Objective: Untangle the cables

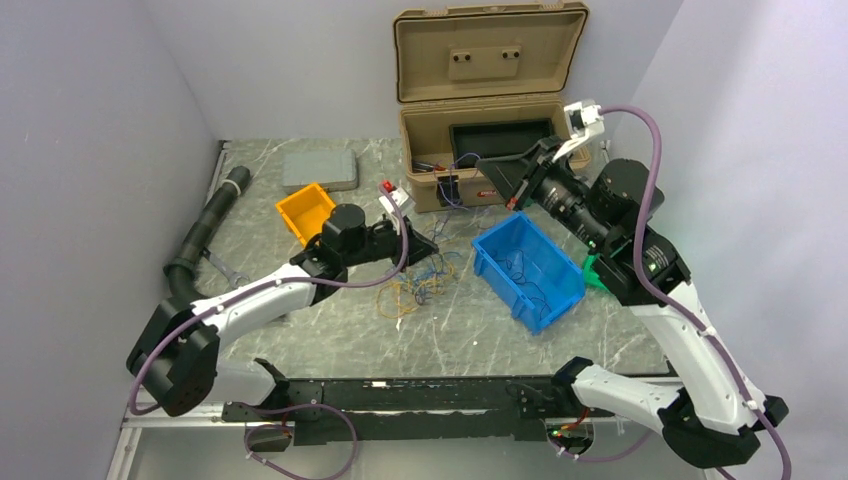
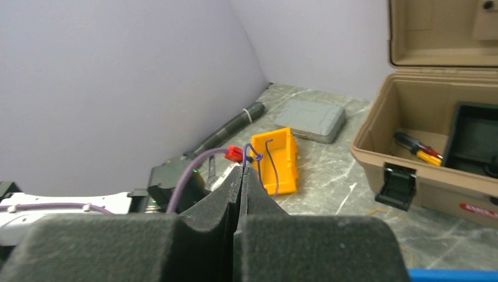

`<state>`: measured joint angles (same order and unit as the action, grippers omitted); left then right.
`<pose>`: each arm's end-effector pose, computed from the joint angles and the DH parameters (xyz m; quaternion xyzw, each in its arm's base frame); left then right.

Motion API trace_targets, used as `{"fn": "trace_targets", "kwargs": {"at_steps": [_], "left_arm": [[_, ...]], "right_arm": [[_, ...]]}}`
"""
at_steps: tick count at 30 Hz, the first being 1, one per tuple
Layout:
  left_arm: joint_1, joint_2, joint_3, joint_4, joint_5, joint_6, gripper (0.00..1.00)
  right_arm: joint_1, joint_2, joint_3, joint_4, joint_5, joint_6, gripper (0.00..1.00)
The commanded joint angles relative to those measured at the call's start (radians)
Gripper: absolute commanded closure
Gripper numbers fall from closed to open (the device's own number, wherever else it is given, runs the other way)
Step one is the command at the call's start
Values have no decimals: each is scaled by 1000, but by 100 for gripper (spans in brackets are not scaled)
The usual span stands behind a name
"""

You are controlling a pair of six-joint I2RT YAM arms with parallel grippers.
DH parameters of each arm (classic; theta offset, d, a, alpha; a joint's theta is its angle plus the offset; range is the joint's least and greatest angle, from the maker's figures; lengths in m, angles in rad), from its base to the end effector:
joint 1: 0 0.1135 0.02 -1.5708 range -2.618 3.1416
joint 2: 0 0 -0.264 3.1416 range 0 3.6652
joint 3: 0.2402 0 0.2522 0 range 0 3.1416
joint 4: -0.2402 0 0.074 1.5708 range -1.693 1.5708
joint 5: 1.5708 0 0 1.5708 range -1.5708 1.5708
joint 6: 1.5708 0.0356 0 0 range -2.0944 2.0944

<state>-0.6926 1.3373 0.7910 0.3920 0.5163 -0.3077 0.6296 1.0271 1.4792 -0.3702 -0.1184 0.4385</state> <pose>0.2220 -0.2071 0.2782 0.3035 0.6890 -0.4718 0.4589 0.1483 0.1132 0.5094 -0.1078 0.6691 0.4082 0.6115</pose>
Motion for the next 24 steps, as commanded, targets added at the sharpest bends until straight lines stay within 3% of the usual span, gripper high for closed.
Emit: {"fn": "trace_targets", "kwargs": {"at_steps": [1,6,12,15,20,24], "left_arm": [[-1,-106,61,-88,-63,51,100],[-2,-219,245,-343,-157,156,100],[-1,-262,595,-688,-237,229,100],[-1,-252,668,-750,-239,227,100],[0,-242,568,-724,-309,197,100],[-1,-207,709,-806,-330,230,100]], "right_arm": [[1,-87,-84,26,143,-3,100],[1,-158,-226,-15,213,1,100],[0,-197,-296,-28,249,3,100],[1,-194,-307,-18,243,3,100],[1,-188,-337,12,200,4,100],[1,-174,-346,24,133,-10,99]]}}
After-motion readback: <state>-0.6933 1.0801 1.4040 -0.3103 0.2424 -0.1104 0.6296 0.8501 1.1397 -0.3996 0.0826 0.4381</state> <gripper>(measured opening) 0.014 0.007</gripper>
